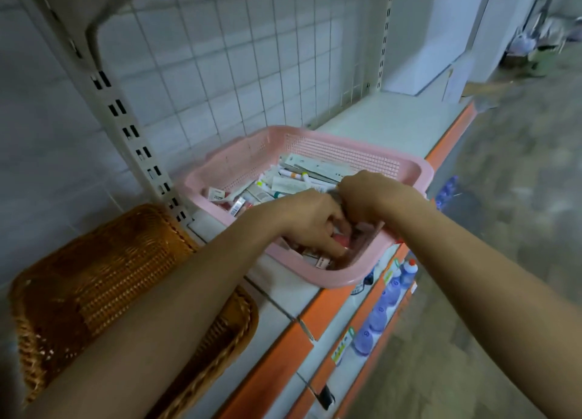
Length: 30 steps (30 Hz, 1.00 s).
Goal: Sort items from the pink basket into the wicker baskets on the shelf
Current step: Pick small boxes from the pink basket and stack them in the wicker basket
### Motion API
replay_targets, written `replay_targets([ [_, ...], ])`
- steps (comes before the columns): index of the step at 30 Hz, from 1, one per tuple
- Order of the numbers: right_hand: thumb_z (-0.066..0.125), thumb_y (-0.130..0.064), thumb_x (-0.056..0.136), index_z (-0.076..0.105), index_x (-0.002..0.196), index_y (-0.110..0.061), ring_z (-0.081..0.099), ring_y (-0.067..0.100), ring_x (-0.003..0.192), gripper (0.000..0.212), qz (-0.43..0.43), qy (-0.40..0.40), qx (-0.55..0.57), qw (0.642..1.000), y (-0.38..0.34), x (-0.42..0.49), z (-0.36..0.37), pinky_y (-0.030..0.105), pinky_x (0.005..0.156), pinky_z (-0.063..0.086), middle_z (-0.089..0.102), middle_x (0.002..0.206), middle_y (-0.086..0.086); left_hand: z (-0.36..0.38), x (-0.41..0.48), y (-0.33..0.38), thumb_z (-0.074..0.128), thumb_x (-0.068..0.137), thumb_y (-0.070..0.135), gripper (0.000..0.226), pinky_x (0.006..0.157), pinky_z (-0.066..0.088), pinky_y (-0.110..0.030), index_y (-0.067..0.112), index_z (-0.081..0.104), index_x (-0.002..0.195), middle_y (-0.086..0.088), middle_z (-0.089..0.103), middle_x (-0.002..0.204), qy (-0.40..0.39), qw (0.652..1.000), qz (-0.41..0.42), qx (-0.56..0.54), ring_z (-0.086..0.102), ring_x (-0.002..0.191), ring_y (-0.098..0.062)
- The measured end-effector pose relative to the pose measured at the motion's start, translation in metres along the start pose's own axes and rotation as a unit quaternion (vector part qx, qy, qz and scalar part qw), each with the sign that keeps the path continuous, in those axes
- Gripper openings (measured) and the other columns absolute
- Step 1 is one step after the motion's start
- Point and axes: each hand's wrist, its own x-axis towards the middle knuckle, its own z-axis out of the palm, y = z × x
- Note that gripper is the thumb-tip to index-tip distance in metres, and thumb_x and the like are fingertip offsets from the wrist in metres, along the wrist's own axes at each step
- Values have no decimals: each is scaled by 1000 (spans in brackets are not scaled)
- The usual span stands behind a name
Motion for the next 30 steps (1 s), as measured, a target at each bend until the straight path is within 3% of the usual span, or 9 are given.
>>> replay_targets([
  [2, 61, -15, 79, 62, 108, -11, 59, 33, 101, 29, -3, 5, 8, 1000, 0, 3, 2, 35, 77, 48, 62, 109, 14, 1, 2, -2, 75, 73, 42, 22, 60, 42, -15, 33, 65, 90, 8, 68, 90, -10, 1000, -1, -11, 57, 74, -10],
  [5, 63, -14, 76, 62, 102, -9, 60, 33, 99, 27, -2, 20, 19, 1000, 0, 3, 3, 32, 74, 47, 63, 106, 14, 5, 3, -2, 76, 71, 41, 32, 66, 47, -25, 23, 68, 95, 2, 69, 86, -2, 1000, -6, -14, 60, 73, -14],
  [8, 62, -15, 80, 61, 100, -5, 60, 34, 100, 23, -9, 51, 26, 998, -1, -1, 1, 29, 69, 41, 64, 105, 16, 6, -1, -2, 79, 67, 40, 39, 66, 48, -30, 16, 62, 92, -2, 67, 86, 50, 998, -29, -16, 60, 76, -18],
  [10, 60, -18, 84, 59, 101, -3, 59, 35, 102, 23, 1, 75, 46, 996, 0, -4, -2, 29, 69, 38, 63, 107, 18, 3, -7, -2, 82, 64, 34, 42, 67, 48, -30, 22, 55, 94, -1, 66, 90, 89, 995, -34, -32, 60, 80, -18],
  [13, 60, -21, 84, 61, 100, -6, 60, 35, 97, 22, -2, 106, 84, 991, 0, -8, -5, 30, 68, 41, 63, 105, 17, -5, -20, -1, 79, 69, 21, 48, 60, 46, -29, 24, 49, 106, -1, 62, 95, 118, 988, -70, -68, 59, 82, -19],
  [18, 60, -19, 86, 63, 112, -13, 57, 30, 104, 26, -48, 165, 129, 977, -5, -30, -14, 37, 87, 47, 64, 113, 9, -10, -45, 8, 63, 78, 5, 47, 58, 51, -38, 28, 37, 111, -5, 60, 85, 176, 959, -124, -184, 61, 69, -22],
  [23, 65, -17, 83, 62, 117, -19, 59, 23, 104, 34, -107, 198, 189, 956, -18, -66, -19, 25, 88, 39, 66, 115, 2, -4, -75, 28, 59, 78, 3, 41, 52, 36, -28, 26, 34, 102, 2, 46, 80, 222, 944, -160, -184, 48, 68, -12],
  [27, 68, -14, 81, 60, 120, -20, 59, 20, 105, 41, -139, 185, 236, 944, -35, -94, -17, 18, 84, 35, 64, 116, 0, 7, -103, 37, 69, 77, 14, 32, 61, 35, -27, 31, 42, 77, 5, 55, 87, 309, 911, -186, -199, 53, 82, -18],
  [30, 72, -15, 78, 63, 117, -19, 58, 20, 104, 40, -163, 180, 277, 930, -49, -114, -11, 18, 85, 36, 65, 113, 1, 17, -133, 43, 76, 74, 11, 31, 65, 41, -18, 30, 54, 85, 11, 58, 83, 343, 887, -200, -235, 56, 76, -9],
])
